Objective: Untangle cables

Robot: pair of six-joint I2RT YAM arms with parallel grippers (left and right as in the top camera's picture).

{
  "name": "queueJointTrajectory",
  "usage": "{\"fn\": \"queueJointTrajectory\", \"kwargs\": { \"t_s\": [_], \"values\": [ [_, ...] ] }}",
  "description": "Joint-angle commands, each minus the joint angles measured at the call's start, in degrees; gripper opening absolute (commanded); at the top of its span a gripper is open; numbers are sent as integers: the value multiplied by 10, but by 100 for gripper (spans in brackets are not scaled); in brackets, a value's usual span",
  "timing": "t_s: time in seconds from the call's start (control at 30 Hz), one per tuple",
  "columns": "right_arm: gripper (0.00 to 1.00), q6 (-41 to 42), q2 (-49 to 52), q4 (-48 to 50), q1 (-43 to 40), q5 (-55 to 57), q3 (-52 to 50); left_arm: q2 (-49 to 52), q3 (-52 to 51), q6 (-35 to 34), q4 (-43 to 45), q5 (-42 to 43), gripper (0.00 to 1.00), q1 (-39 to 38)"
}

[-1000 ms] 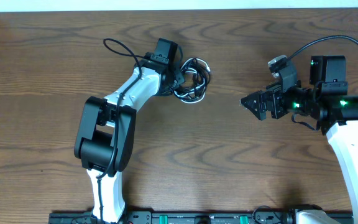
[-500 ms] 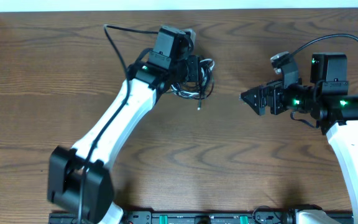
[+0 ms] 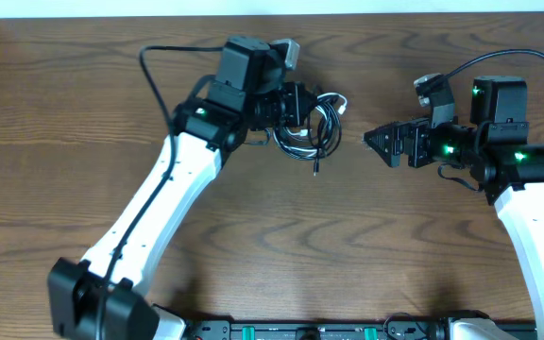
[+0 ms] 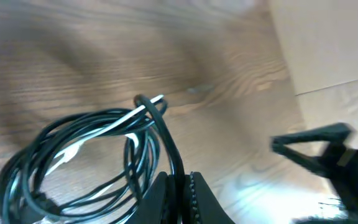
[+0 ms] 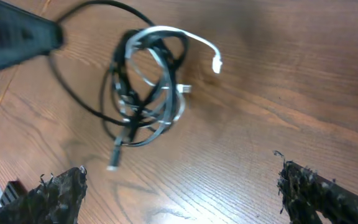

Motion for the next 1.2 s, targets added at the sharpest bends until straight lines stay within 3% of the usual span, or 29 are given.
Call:
{"fn": "queueJointTrajectory", "kwargs": {
  "t_s": [0.0,0.27,0.67,0.97,1.17],
  "values": [
    [97,19,3,5,4,-7,10,-71,10,-14,6,45,7,19],
    [99,40,3,30,28,-8,10,-140,10,-13,-4,45,7,21],
    [99,40,19,65,86,2,10,-123,10,-14,-16,45,7,21],
    [94,138,74,184,103,-3,10,-119,10,-44,-12,45,7,21],
    [84,184,115,272,134,-1,10,-112,10,-50,-12,45,7,21]
  ]
}}
